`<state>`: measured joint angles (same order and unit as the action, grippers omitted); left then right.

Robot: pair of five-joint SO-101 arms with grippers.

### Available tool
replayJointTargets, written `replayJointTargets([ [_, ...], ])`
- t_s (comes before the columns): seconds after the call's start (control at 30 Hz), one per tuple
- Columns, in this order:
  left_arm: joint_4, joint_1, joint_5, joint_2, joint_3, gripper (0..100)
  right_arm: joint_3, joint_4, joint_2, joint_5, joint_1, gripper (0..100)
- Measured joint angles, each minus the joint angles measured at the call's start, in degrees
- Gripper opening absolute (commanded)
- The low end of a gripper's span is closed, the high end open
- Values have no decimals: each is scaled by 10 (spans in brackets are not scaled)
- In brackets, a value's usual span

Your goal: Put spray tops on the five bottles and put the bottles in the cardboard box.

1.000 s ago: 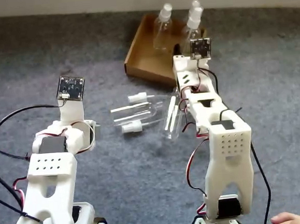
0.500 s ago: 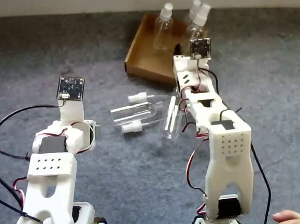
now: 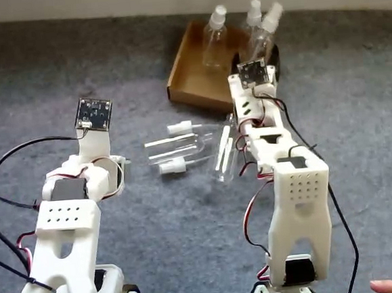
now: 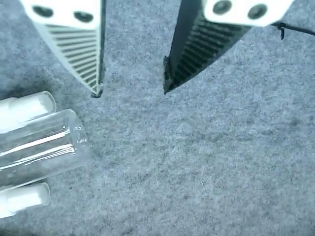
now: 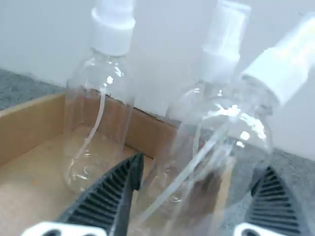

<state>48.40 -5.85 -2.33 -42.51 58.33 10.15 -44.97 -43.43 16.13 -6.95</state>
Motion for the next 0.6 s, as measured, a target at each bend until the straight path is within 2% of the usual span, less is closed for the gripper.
replayJointTargets([
  [0.27, 0, 0, 0, 0, 0, 190, 1, -6, 1, 0, 1, 298],
  [0.33, 0, 0, 0, 0, 0, 190, 1, -6, 1, 0, 1, 222],
  [0.47, 0, 0, 0, 0, 0, 190, 1, -7, 1, 0, 5, 0],
  [0.6, 0, 0, 0, 0, 0, 190, 11, -67, 1, 0, 16, 3],
])
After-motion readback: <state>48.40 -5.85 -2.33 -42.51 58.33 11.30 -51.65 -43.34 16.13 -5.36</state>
